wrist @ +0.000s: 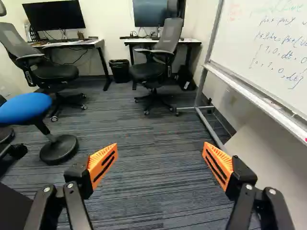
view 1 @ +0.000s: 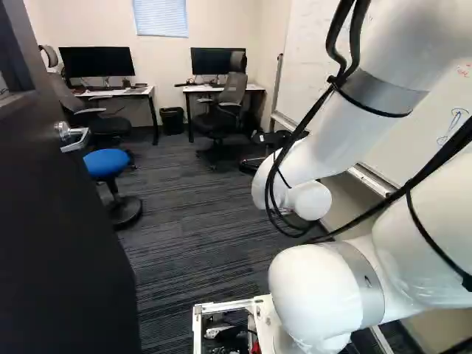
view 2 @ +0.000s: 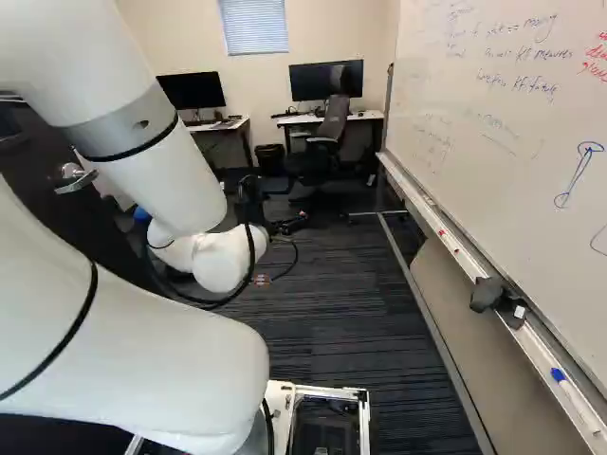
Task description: Open the door and move inside
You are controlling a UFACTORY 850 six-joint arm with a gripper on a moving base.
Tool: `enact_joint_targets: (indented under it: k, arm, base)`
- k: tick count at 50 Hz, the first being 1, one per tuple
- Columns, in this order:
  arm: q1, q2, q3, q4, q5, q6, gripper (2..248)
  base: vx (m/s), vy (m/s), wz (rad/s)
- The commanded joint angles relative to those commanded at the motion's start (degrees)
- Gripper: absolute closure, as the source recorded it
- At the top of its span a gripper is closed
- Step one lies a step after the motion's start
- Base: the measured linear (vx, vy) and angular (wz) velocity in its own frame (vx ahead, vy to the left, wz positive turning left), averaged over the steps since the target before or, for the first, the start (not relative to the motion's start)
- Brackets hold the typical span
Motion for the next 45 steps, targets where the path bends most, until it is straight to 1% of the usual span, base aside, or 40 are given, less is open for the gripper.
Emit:
enact_joint_targets:
  k: [45]
  arm:
    - [0.0, 0.0, 0.0, 0.0, 0.0, 0.0, 3]
  base:
    - [0.145, 0.004, -0.004]
